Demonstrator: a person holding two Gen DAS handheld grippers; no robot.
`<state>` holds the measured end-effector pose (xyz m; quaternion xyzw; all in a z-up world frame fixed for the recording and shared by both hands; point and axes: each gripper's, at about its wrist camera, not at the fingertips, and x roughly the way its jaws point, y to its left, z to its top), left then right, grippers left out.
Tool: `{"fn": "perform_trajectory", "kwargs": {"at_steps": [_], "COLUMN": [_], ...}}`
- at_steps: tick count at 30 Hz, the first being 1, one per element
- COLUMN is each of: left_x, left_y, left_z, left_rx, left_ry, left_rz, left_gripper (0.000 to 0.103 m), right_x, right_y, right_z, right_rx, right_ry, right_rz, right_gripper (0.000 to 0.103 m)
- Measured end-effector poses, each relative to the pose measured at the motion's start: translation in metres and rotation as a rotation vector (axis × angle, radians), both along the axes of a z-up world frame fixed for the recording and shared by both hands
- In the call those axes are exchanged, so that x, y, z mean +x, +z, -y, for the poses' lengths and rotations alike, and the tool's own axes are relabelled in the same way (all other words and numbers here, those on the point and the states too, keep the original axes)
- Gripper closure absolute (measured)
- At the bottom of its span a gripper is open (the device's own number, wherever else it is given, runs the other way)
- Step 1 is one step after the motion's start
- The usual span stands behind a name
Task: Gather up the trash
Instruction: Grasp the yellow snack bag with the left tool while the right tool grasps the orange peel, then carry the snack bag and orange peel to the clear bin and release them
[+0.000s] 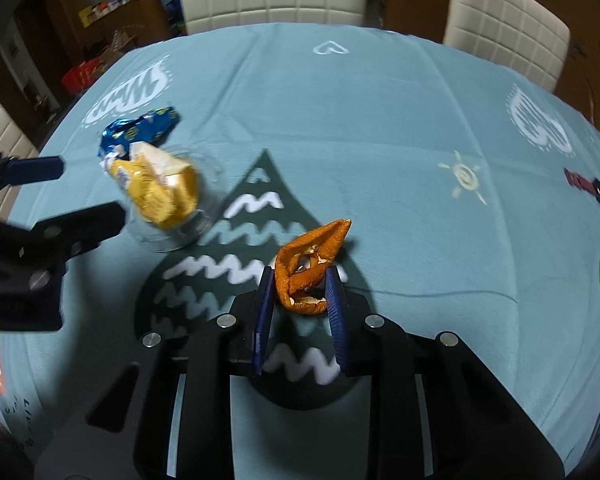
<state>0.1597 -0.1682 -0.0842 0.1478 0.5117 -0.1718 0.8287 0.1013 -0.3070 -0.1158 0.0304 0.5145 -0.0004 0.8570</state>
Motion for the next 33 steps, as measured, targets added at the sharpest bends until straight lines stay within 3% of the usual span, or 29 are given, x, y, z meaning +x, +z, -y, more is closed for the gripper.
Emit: {"fn": "perform_trajectory", "kwargs": {"at_steps": [3,9,11,14,15,33], "left_x": [0.008,0.017,0.018,0.016,0.017,-0.022], "left_y": [-0.006,-0.029,-0.030,-0.022,-0.022,-0.002], "left_z": [0.020,0.026,0.019,0.009,0.007,-0.071], "left_rx": [-0.006,0.055,0.017,0.002,-0.010,-0.067], "left_ry": [-0.022,0.009,0.029,0.039,0.043,0.133], "left_rz": [-0.020,-0.034,-0.042,-0.007,-0.022,-0.045], "left_gripper": [0.007,0.008,0.011,0.060,0.083,0.085], "right_x": [-0.001,-0.003,-0.003,-0.003,-0.003,-0.022], "right_y": [-0.003,-0.006,-0.006,-0.006,-0.006,0.020], "right_z": [0.009,0.014,0.014,0.010,0.009,-0.057], "right_rx": [0.020,0.033,0.042,0.045,0.045,0.037], "right_ry": [-0.029,-0.040,-0.041,-0.037,-0.035,0.105], "right_rz": [-0.007,-0.008,-0.007,-0.007,-0.008,0.025], "right_gripper": [0.075,0.075,0.075,0.075,0.075,0.075]}}
